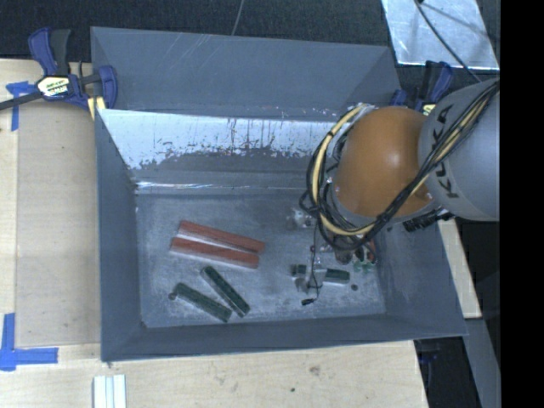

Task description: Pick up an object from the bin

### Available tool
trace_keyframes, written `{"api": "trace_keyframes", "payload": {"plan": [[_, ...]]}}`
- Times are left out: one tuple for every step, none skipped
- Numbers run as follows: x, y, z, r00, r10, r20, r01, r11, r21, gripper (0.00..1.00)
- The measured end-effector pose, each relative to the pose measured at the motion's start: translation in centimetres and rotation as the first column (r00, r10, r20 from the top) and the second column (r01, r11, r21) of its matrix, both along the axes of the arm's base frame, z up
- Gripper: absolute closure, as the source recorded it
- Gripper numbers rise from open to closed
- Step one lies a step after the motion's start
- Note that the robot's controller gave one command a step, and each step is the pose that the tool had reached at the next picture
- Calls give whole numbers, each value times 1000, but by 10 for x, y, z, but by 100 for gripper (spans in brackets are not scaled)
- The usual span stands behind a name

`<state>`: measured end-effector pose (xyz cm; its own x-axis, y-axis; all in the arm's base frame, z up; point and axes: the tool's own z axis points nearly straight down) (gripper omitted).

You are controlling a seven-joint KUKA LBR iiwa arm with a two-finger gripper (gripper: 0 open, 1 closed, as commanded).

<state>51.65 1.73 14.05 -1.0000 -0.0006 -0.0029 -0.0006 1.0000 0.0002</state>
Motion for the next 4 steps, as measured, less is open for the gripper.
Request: {"api": "trace_keyframes", "payload": {"plan": [[22,-78,-60,965,262,-1,-262,965,-1,100],[22,-78,-60,965,261,0,-261,965,-1,0],[-10,-42,-67,979,203,2,-203,979,-2,0],[-21,-24,-69,982,189,4,-189,982,0,0]]}}
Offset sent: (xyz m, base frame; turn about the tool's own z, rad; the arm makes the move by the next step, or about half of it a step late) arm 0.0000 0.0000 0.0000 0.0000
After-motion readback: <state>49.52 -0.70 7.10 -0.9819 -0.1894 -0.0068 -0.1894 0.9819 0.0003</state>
